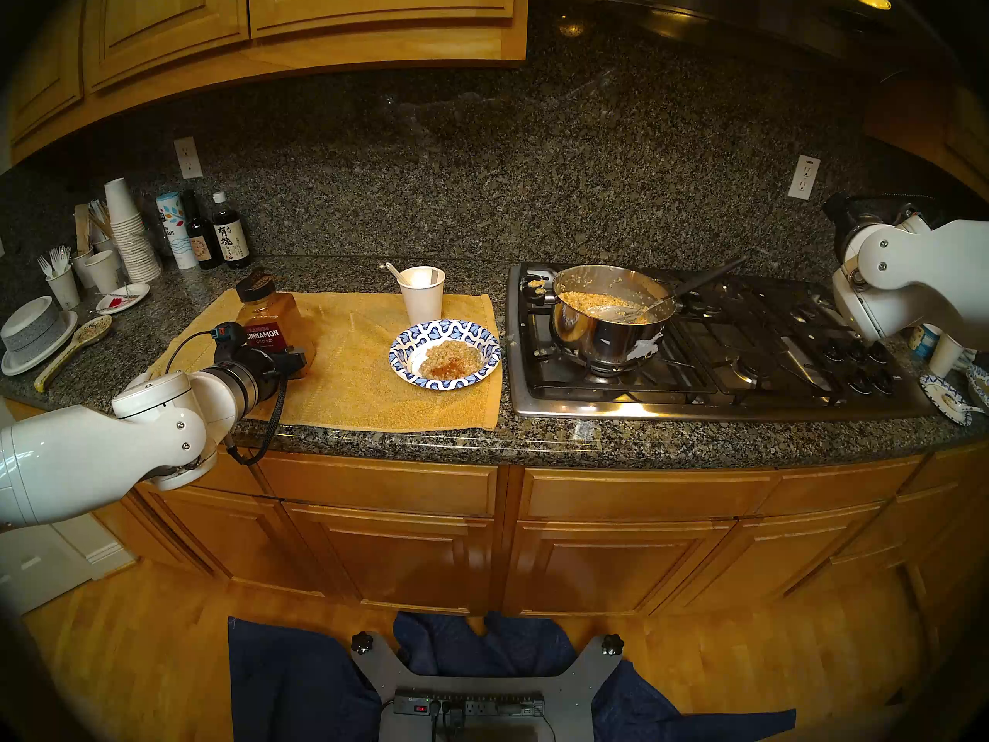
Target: Scoop oatmeal into bowl and add cinnamon
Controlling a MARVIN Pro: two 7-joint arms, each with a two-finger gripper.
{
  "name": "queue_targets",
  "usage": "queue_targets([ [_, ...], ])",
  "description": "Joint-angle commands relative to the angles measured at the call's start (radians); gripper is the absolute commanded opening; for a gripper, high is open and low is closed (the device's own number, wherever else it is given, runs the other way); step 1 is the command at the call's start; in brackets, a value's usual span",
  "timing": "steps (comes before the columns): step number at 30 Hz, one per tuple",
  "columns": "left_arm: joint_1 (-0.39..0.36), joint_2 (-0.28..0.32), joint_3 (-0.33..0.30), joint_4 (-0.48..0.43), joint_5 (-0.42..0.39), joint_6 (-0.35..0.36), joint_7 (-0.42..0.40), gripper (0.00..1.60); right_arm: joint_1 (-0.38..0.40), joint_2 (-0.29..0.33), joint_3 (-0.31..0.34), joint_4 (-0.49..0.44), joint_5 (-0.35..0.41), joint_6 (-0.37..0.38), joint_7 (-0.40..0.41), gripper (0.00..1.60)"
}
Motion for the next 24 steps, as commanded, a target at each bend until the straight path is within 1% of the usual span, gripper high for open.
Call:
queue_targets([
  [1, -0.014, 0.012, -0.043, -0.053, -0.099, -0.058, 0.065, 0.00, 0.033, -0.017, 0.025, 0.012, -0.020, 0.000, -0.033, 1.60],
  [9, -0.010, 0.015, -0.070, -0.090, -0.173, -0.101, 0.150, 0.00, 0.033, -0.021, 0.026, 0.011, -0.025, 0.000, -0.043, 1.60],
  [24, -0.004, 0.016, -0.098, -0.120, -0.211, -0.128, 0.233, 0.00, 0.033, -0.024, 0.027, 0.011, -0.029, 0.000, -0.049, 1.60],
])
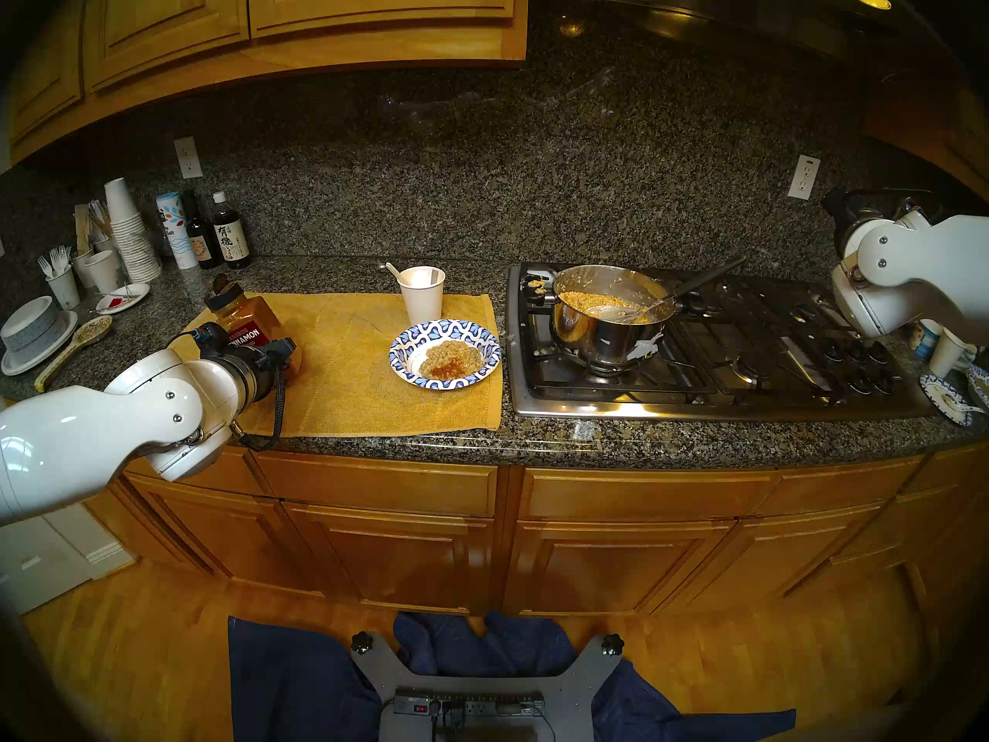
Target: Scoop oatmeal into bowl and add cinnamon
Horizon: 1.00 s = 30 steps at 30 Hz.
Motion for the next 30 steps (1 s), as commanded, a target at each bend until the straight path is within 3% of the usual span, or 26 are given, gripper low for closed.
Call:
queue_targets([
  [1, -0.004, 0.006, -0.028, -0.011, -0.011, -0.013, 0.034, 0.00, 0.030, -0.010, 0.024, 0.011, -0.024, 0.000, -0.046, 1.60],
  [11, 0.002, 0.006, -0.041, -0.022, -0.018, -0.018, 0.067, 0.00, 0.030, -0.011, 0.024, 0.011, -0.025, 0.000, -0.048, 1.60],
  [12, 0.002, 0.006, -0.043, -0.027, -0.018, -0.019, 0.069, 1.60, 0.030, -0.011, 0.024, 0.011, -0.025, 0.000, -0.049, 1.60],
  [30, 0.028, 0.008, -0.039, -0.052, 0.030, -0.007, 0.131, 1.60, 0.030, -0.010, 0.024, 0.011, -0.027, 0.000, -0.048, 1.60],
])
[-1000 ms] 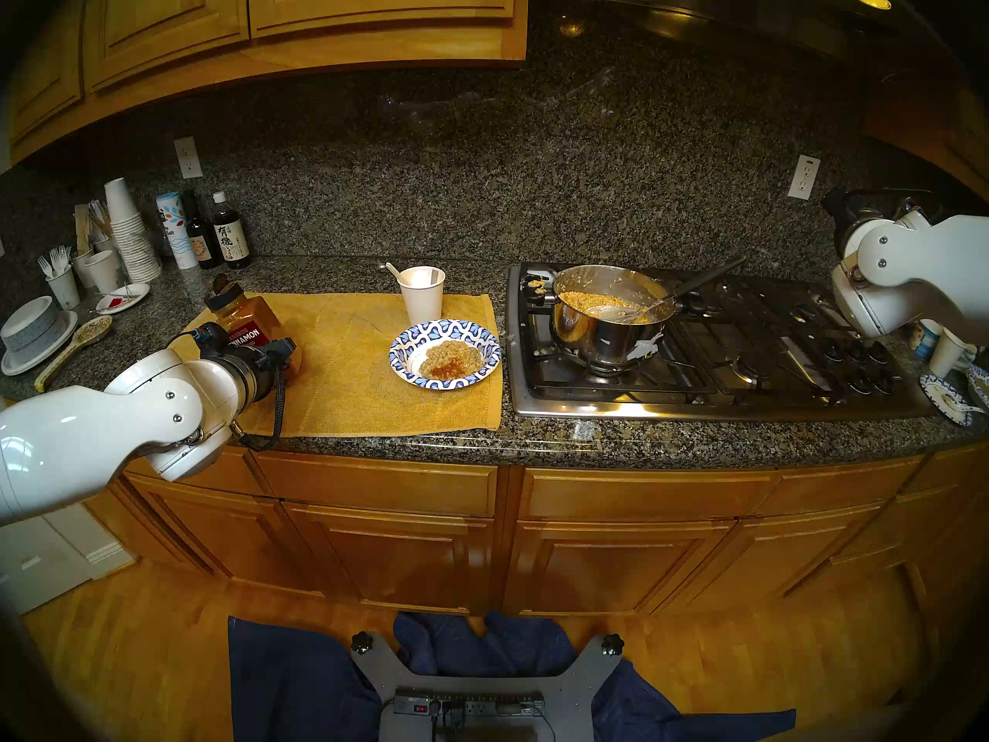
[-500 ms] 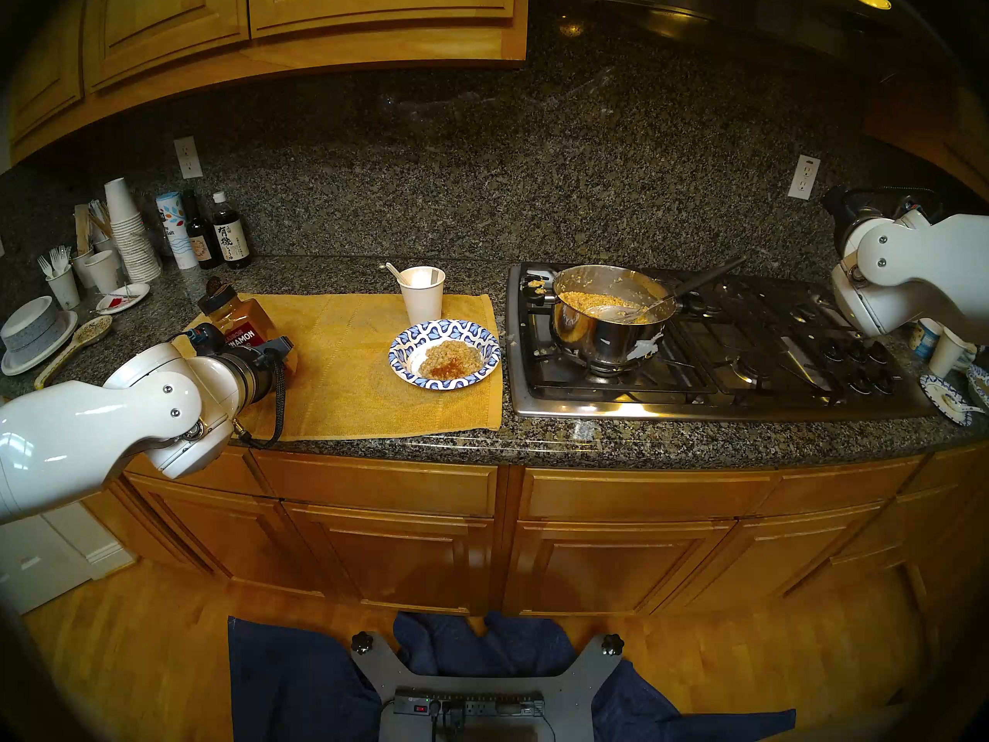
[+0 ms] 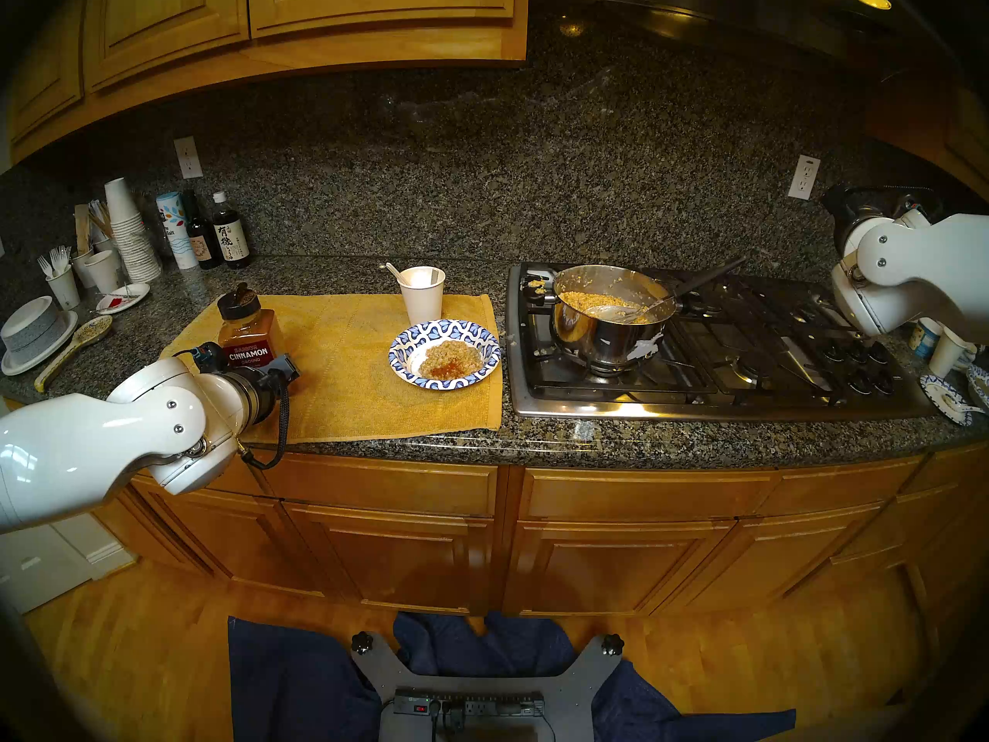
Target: Scoop oatmeal into bowl and add cinnamon
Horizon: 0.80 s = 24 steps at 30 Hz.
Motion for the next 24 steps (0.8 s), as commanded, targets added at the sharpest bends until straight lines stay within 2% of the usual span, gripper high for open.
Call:
queue_targets([
  [1, -0.009, 0.005, -0.029, 0.001, 0.047, -0.015, 0.014, 1.60, 0.029, -0.007, 0.023, 0.011, -0.021, 0.000, -0.047, 1.60],
  [10, -0.030, 0.005, -0.058, -0.008, 0.105, -0.018, 0.053, 1.60, 0.029, -0.008, 0.021, 0.012, -0.016, 0.000, -0.037, 1.60],
  [24, -0.017, 0.005, -0.078, -0.020, 0.155, -0.007, 0.103, 1.60, 0.029, -0.008, 0.021, 0.012, -0.016, 0.000, -0.040, 1.60],
])
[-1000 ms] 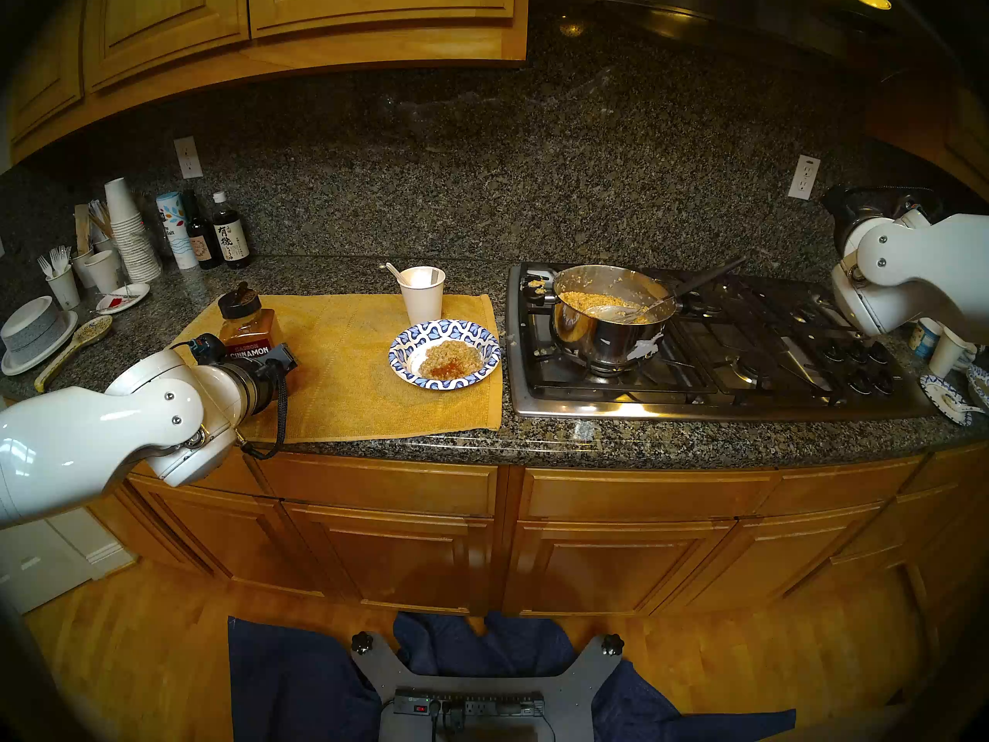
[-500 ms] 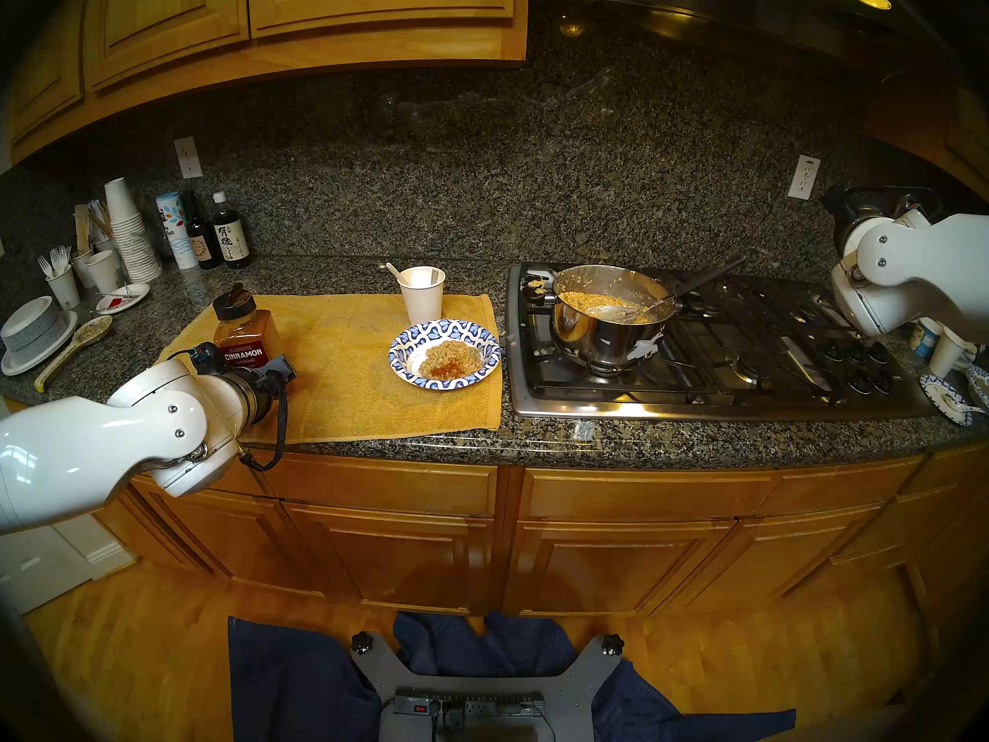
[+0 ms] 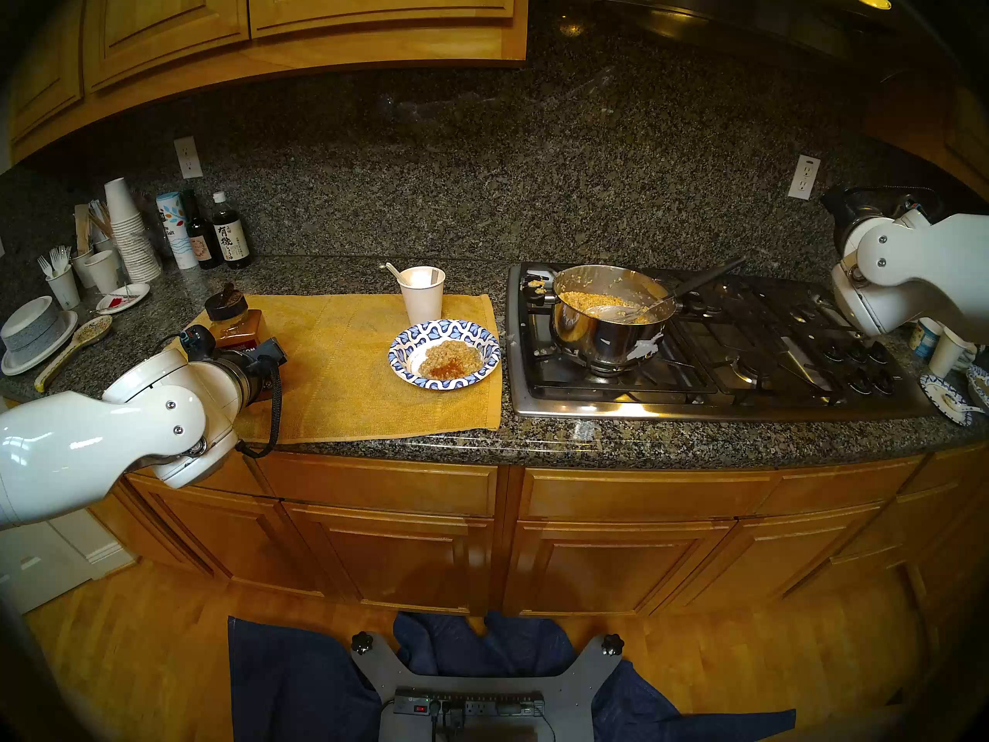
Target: Scoop oatmeal into bowl and add cinnamon
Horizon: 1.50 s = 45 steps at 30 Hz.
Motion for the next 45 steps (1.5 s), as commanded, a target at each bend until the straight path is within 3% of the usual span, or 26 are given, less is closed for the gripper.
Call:
queue_targets([
  [1, -0.019, 0.005, -0.038, -0.005, 0.043, 0.003, 0.013, 1.60, 0.029, -0.008, 0.022, 0.012, -0.018, 0.000, -0.042, 1.60],
  [9, -0.026, 0.005, -0.055, 0.005, 0.066, 0.000, 0.032, 1.60, 0.029, -0.008, 0.021, 0.012, -0.017, 0.000, -0.039, 1.60],
  [17, -0.077, 0.005, -0.125, 0.057, 0.089, -0.002, 0.051, 1.60, 0.028, -0.008, 0.019, 0.012, -0.010, 0.000, -0.027, 1.60],
  [35, -0.086, 0.006, -0.210, 0.093, 0.112, 0.102, 0.012, 1.60, 0.029, -0.009, 0.021, 0.012, -0.014, 0.000, -0.039, 1.60],
  [45, -0.151, 0.006, -0.309, 0.080, 0.115, 0.074, 0.002, 1.60, 0.026, -0.009, 0.016, 0.012, -0.005, 0.000, -0.018, 1.60],
])
